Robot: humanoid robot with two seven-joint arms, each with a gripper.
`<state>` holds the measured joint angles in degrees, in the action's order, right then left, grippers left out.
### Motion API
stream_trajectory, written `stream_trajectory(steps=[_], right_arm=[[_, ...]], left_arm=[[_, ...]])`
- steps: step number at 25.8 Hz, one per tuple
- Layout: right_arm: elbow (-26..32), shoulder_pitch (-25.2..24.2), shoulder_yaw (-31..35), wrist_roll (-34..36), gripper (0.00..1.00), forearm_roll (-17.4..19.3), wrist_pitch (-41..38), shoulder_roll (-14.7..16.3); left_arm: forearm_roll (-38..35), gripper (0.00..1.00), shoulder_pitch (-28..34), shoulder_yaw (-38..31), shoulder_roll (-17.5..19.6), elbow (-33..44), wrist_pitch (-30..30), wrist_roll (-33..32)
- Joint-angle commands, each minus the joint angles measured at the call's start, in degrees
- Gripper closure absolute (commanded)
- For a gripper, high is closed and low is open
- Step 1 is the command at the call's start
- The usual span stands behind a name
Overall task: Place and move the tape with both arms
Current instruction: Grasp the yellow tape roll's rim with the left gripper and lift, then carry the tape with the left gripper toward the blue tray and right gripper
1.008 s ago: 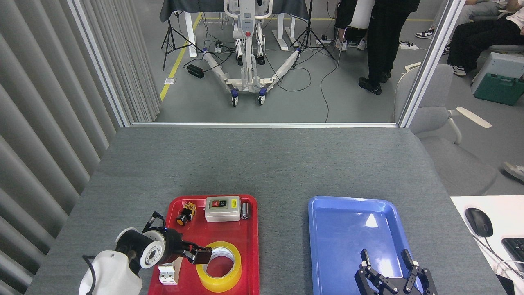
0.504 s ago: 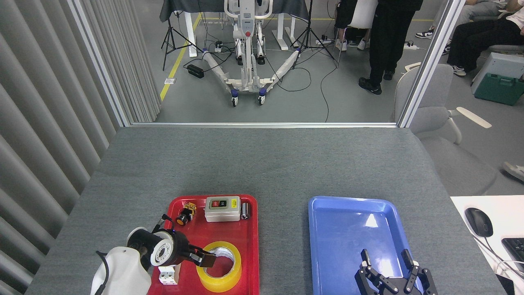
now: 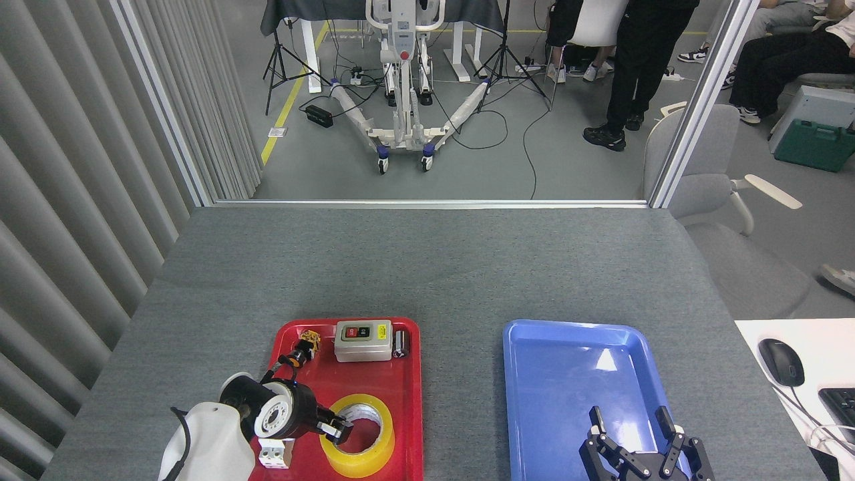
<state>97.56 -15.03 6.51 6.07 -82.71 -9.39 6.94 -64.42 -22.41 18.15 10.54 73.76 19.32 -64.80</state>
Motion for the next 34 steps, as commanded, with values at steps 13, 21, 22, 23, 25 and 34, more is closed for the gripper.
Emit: stream_trajectory(steps=[13,21,22,23,25,34], right_arm=[[0.18,0.08,0.0,-0.01,0.0,0.0,-0.1,0.0],[0.7,-0.27,0.88,1.22,0.0,0.0,-12.31,0.8],[0.79,-0.27,1.84,2.63,0.0,0.0,-17.05,0.97],[0.79,-0.36,2.99,4.3,0.0,0.0,-21.89,1.23],[0.88,-0.36,4.66,6.41,0.0,0.09,-32.08,1.85],[1.05,-0.62,1.76,6.59,0.0,0.18,-35.61,1.76]], left_arm=[[44.02,1.0,-2.82,-9.36,-11.59,-7.31,25.68,1.51],[44.38,1.0,-3.43,-7.52,-13.35,-9.77,25.68,1.51],[44.38,1.0,-3.43,-7.08,-13.61,-9.77,25.68,1.6],[44.38,1.0,-3.43,-6.73,-13.61,-9.77,25.68,1.78],[44.38,1.0,-3.61,-5.32,-13.17,-9.69,25.68,3.09],[44.38,1.0,-4.4,-3.74,-13.0,-10.04,25.68,4.77]])
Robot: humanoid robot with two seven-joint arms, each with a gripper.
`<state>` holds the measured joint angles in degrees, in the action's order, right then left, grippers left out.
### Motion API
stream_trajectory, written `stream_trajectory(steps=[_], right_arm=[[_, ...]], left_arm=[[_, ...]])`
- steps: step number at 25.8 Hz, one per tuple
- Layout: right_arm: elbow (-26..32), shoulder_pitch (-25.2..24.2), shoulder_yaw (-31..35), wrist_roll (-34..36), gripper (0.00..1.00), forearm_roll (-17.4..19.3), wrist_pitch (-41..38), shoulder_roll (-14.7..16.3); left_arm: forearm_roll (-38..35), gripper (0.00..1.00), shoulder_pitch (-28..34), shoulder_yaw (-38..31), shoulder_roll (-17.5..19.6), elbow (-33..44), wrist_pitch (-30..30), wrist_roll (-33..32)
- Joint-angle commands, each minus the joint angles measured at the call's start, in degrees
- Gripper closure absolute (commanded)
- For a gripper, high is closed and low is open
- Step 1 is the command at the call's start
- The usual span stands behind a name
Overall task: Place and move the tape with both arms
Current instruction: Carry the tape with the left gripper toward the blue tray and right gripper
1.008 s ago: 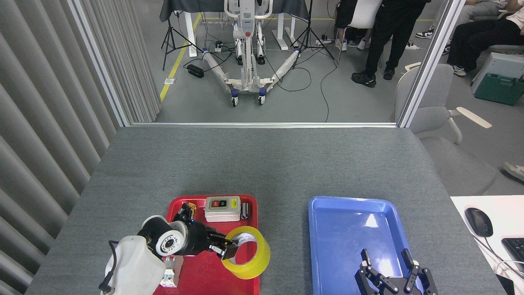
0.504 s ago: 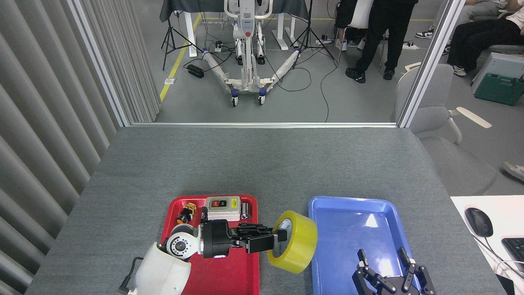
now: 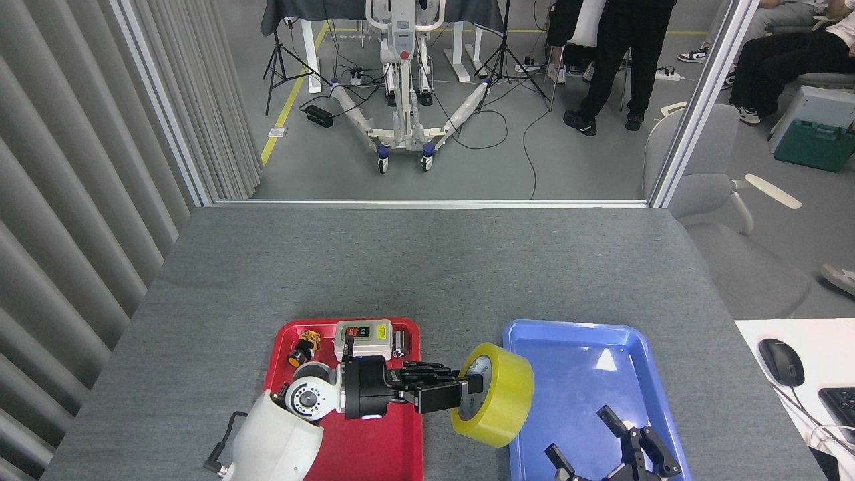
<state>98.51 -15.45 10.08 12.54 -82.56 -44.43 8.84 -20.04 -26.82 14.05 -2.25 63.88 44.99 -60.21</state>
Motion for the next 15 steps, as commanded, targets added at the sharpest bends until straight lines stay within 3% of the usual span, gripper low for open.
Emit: stream_trajectory(steps=[1,9,15], right_arm=[[0.28,-0.28,-2.78,0.03,0.0,0.03,-0.57,-0.22],[4.23,-1.77,-11.57,-0.32,0.0,-0.06,-0.57,0.22],[4.15,-2.65,-12.8,-0.41,0.01,-1.73,-0.57,0.39]], left_arm=[[0.0,1.0,0.01,0.72,-0.21,-0.07,0.01,0.18],[-0.09,1.0,0.36,1.68,-0.56,-0.07,0.01,0.27],[-0.09,1.0,0.71,3.18,-0.65,-0.07,0.01,0.27]])
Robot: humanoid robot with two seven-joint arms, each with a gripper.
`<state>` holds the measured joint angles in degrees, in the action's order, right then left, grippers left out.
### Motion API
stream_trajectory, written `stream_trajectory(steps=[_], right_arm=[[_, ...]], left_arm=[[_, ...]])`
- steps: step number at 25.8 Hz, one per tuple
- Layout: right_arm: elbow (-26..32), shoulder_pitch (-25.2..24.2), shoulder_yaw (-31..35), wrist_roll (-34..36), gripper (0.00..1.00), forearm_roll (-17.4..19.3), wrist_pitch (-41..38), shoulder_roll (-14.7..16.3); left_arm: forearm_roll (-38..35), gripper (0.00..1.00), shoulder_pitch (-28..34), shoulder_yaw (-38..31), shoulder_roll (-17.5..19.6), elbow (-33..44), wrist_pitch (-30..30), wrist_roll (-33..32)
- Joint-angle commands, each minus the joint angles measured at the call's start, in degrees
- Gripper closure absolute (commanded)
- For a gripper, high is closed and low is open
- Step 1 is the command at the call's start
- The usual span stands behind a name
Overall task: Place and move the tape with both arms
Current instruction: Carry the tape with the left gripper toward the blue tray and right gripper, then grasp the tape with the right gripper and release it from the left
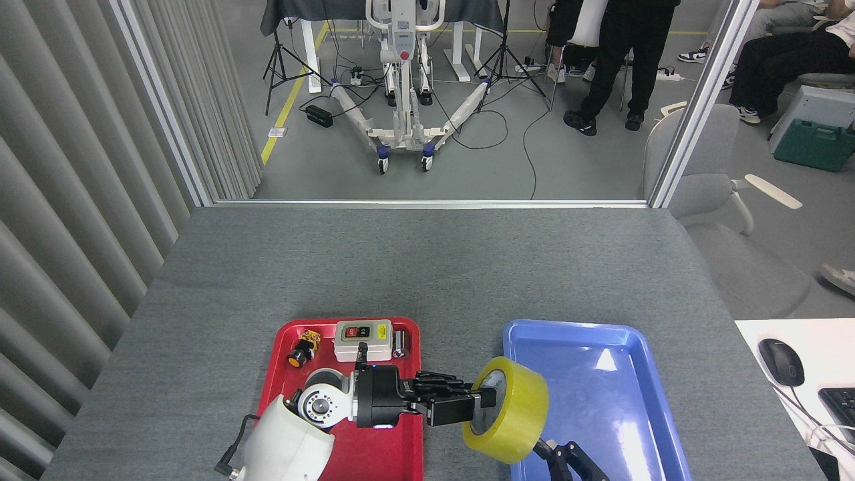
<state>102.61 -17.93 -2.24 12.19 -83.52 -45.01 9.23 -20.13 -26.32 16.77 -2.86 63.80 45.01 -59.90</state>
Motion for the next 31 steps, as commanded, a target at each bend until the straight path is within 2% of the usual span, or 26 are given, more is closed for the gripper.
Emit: stream_trajectory(steps=[1,3,5,8,11,13,14,17,20,23,24,26,28,31], right_arm=[[0.14,-0.08,-0.48,-0.06,0.03,-0.76,0.01,-0.09],[0.05,-0.08,-0.48,-0.06,0.23,-0.76,0.01,-0.09],[-0.04,-0.08,-0.48,-0.06,0.51,-0.76,0.01,-0.09],[-0.04,0.0,-0.05,0.02,0.77,-0.76,0.01,-0.27],[-0.13,-0.44,0.57,0.02,0.95,-0.59,0.01,-0.53],[-0.04,-0.7,2.59,0.02,1.0,-0.5,0.01,-0.62],[-0.04,-1.05,3.73,0.11,1.0,-0.5,0.01,-0.62],[-0.04,-1.23,5.49,0.11,1.0,-0.59,0.01,-0.44],[-0.04,-1.14,7.07,0.02,1.0,-0.59,0.01,0.08],[-0.3,-0.35,9.71,-1.2,1.0,-0.94,0.01,0.26],[-0.57,0.0,10.15,-3.05,1.0,-1.2,1.85,0.35],[-1.27,2.2,10.24,-10.61,1.0,-2.35,13.19,0.52],[-2.59,5.01,10.24,-18.61,1.0,-3.49,21.88,1.67],[-3.03,8.44,10.94,-29.94,1.0,-2.88,27.25,2.02]], left_arm=[[-0.08,1.0,0.65,0.46,-0.04,0.09,-0.01,-0.04],[0.0,1.0,1.18,0.9,-0.13,0.44,-0.01,-0.04],[0.0,1.0,1.88,2.48,-0.13,0.71,-0.01,-0.04],[-0.08,0.98,2.32,3.45,-0.4,0.62,-0.01,-0.13],[-0.35,0.63,2.32,3.1,-0.57,0.36,-0.01,-0.04],[-0.35,0.51,2.23,3.1,-0.57,0.36,-0.01,-0.04],[-0.35,0.41,2.23,2.92,-0.57,0.18,-0.01,-0.04],[0.27,0.04,2.15,0.99,-0.66,0.44,-0.01,0.4],[0.44,0.01,1.97,-3.23,-0.04,1.23,-8.01,2.77],[0.53,0.01,2.85,-4.46,0.75,4.13,-11.87,2.86],[0.53,0.01,3.82,-5.52,1.89,4.84,-12.31,3.21],[-0.09,0.01,6.89,-7.45,4.97,6.42,-11.88,6.28],[-1.93,0.01,9.88,-7.45,8.92,9.49,-11.61,15.33],[-15.2,0.01,17.08,-7.45,15.07,17.67,-13.63,34.05]])
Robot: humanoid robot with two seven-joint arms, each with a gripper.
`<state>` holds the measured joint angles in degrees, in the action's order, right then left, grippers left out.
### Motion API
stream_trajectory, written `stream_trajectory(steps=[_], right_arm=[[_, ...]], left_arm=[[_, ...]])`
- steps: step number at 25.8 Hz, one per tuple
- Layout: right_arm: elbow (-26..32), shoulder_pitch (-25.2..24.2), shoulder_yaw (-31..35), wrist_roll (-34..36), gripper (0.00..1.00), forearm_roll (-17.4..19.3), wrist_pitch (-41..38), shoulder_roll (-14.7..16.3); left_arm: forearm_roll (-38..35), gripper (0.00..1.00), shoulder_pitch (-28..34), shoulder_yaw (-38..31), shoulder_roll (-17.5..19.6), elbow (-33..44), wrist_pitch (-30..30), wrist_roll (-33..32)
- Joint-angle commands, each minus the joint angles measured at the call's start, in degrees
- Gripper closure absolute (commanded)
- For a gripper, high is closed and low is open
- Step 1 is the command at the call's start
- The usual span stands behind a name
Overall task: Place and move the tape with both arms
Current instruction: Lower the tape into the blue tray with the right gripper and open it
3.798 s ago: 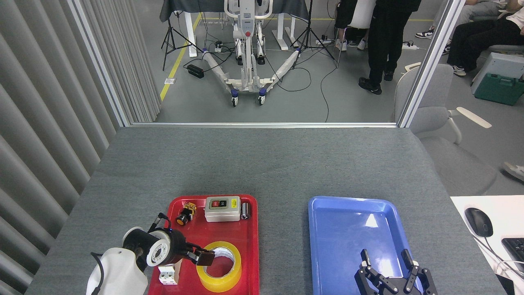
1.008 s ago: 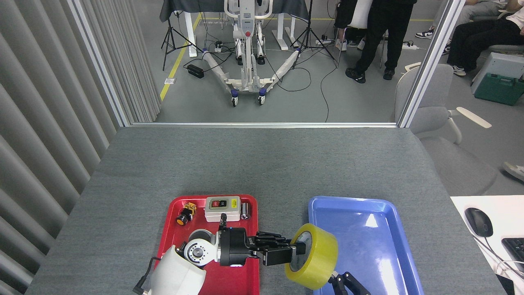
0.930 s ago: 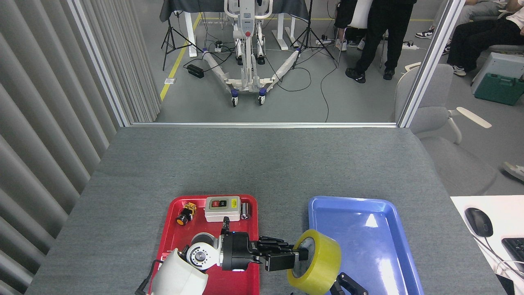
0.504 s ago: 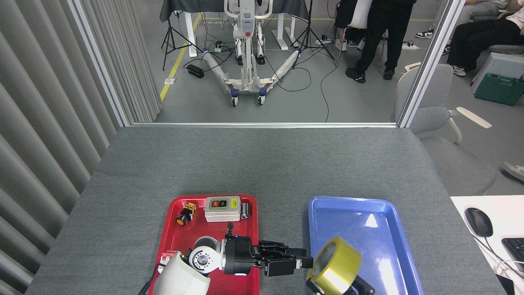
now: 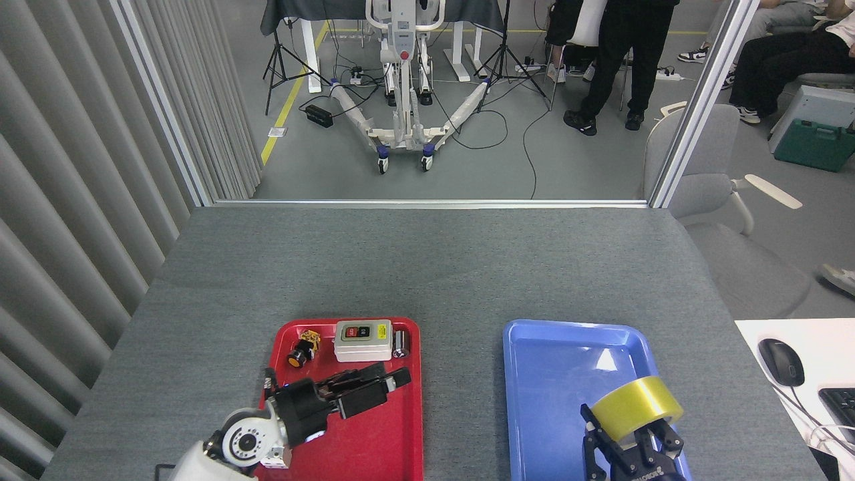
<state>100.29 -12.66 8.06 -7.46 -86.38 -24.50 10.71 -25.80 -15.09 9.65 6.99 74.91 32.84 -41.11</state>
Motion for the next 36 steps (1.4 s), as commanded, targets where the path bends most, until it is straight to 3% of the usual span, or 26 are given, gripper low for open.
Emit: stream_trajectory(steps=[1,3,6,10,11,14,16,21,22,24,25,32,34,36], right_arm=[[-0.62,4.31,1.08,-15.65,1.0,0.16,8.68,0.54],[-0.71,6.51,0.99,-27.78,1.0,0.51,11.93,0.71],[-0.89,9.94,0.55,-43.25,1.0,0.6,14.31,0.71],[-2.47,13.02,0.2,-50.99,1.0,1.22,14.57,0.63],[-3.17,13.81,-0.15,-51.34,1.0,1.83,14.57,0.63],[-4.58,15.92,-1.38,-51.42,0.99,3.33,15.1,0.71],[-4.93,16.44,-1.47,-51.34,0.91,3.33,15.45,0.63],[-5.02,16.27,-1.47,-51.25,0.52,3.24,15.54,0.63],[-5.02,16.09,-1.47,-51.16,0.42,3.24,15.63,0.63],[-5.02,15.83,-1.47,-50.9,0.09,3.24,15.89,0.63],[-5.02,15.74,-1.47,-50.9,0.02,3.24,16.07,0.54],[-3.96,15.3,-2.26,-48.62,0.01,3.41,16.24,0.36],[-2.74,13.9,-2.17,-42.99,0.01,3.41,16.24,0.54],[-1.24,11.61,-1.47,-32.98,0.01,3.33,16.33,0.63]], left_arm=[[-14.27,0.01,8.23,-0.16,6.98,9.64,-3.66,21.06],[-21.48,0.01,12.97,0.8,9.36,15.87,-10.6,28.36],[-29.04,0.01,19.65,2.12,9.53,23.26,-21.23,34.25],[-49.08,0.01,20.62,3.53,6.02,21.42,-24.49,41.37],[-52.95,0.01,20.71,3.53,5.23,20.71,-24.67,41.2],[-53.74,0.01,20.36,2.83,4.26,19.39,-25.02,39.18],[-53.57,0.01,20.1,1.25,3.56,18.96,-25.19,38.21],[-53.57,0.01,18.25,-1.04,3.99,15.62,-24.93,39.0],[-53.57,0.01,18.25,-1.13,4.08,15.7,-24.93,39.09],[-53.57,0.01,18.08,-1.22,4.26,15.79,-25.19,39.09],[-53.57,0.01,18.08,-1.3,4.26,15.79,-25.19,39.09],[-53.57,0.01,18.16,-1.39,4.61,15.79,-24.75,41.64],[-53.65,0.01,18.16,-1.48,5.14,16.23,-24.58,41.81],[-53.65,0.01,18.25,-1.57,5.14,16.85,-24.75,41.99]])
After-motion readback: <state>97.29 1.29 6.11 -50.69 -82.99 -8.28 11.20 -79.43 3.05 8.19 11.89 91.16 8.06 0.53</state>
